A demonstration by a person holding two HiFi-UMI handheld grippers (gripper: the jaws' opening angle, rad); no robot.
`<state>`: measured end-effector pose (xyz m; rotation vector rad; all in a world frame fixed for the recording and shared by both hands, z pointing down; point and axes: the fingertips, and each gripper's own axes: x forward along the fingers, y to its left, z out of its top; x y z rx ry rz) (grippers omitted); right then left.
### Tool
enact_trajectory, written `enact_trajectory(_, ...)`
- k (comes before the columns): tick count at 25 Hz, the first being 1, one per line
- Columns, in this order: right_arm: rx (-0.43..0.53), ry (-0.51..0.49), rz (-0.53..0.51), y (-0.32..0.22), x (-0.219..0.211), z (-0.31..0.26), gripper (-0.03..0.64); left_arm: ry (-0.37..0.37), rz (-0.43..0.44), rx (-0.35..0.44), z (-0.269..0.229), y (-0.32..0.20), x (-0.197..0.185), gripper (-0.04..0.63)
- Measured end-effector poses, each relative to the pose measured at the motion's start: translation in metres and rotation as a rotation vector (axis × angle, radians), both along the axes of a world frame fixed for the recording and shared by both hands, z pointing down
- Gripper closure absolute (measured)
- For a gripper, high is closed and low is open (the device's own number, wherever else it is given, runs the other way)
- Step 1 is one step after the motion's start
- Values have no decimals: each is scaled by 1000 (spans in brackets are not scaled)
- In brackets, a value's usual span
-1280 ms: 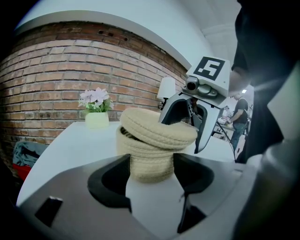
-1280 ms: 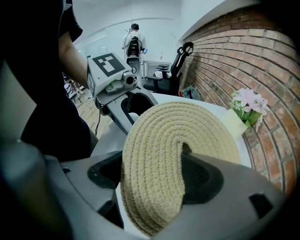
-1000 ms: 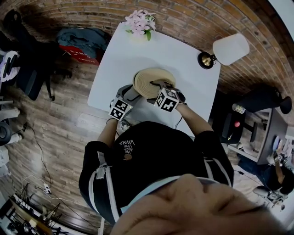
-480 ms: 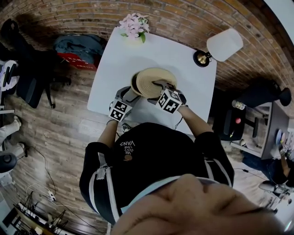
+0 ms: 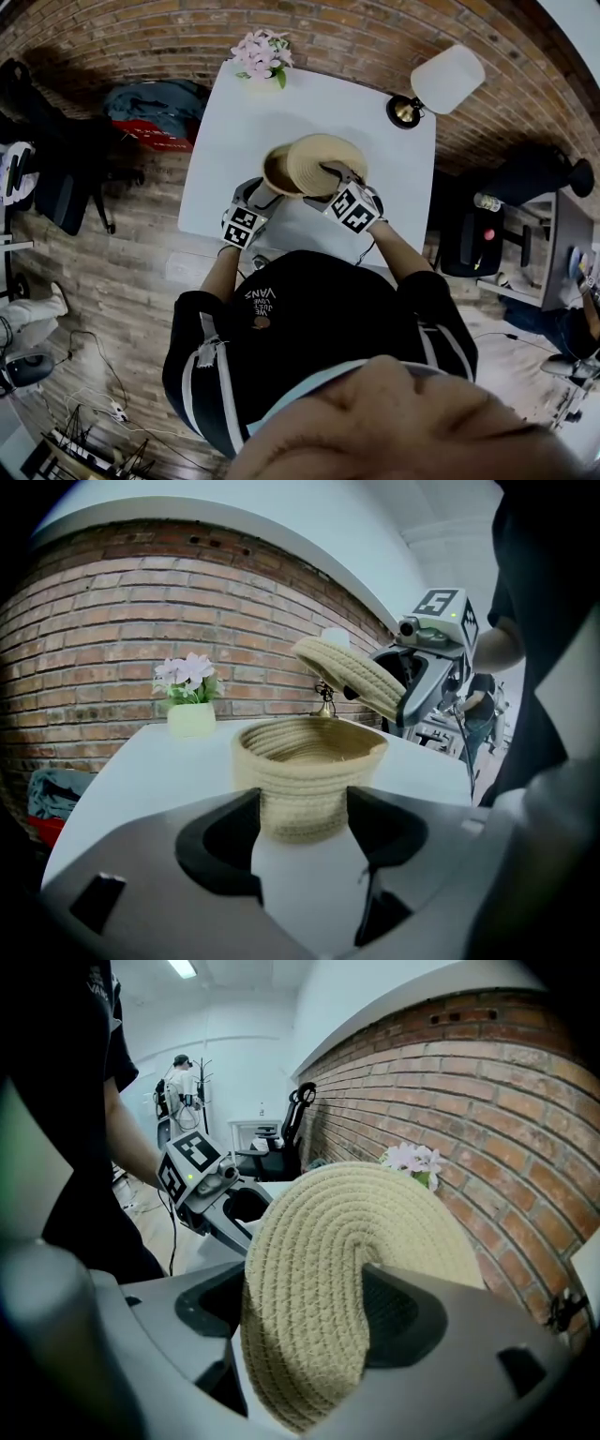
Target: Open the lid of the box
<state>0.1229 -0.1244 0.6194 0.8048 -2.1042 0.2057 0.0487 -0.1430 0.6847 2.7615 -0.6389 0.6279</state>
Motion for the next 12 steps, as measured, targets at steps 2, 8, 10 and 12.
enact_trajectory(2, 7, -18, 34, 1, 5, -3, 268, -3, 1, -2, 0, 0, 0, 313)
enact_trajectory(8, 14, -86, 136, 6, 15, -6, 268, -10, 7, -12, 1, 0, -1, 313)
enact_trajectory(10, 20, -102, 170, 7, 20, -7, 268, -9, 7, -17, 1, 1, -1, 313)
enact_trajectory(12, 25, -119, 202, 9, 25, -8, 268, -8, 12, -23, 1, 2, -2, 313)
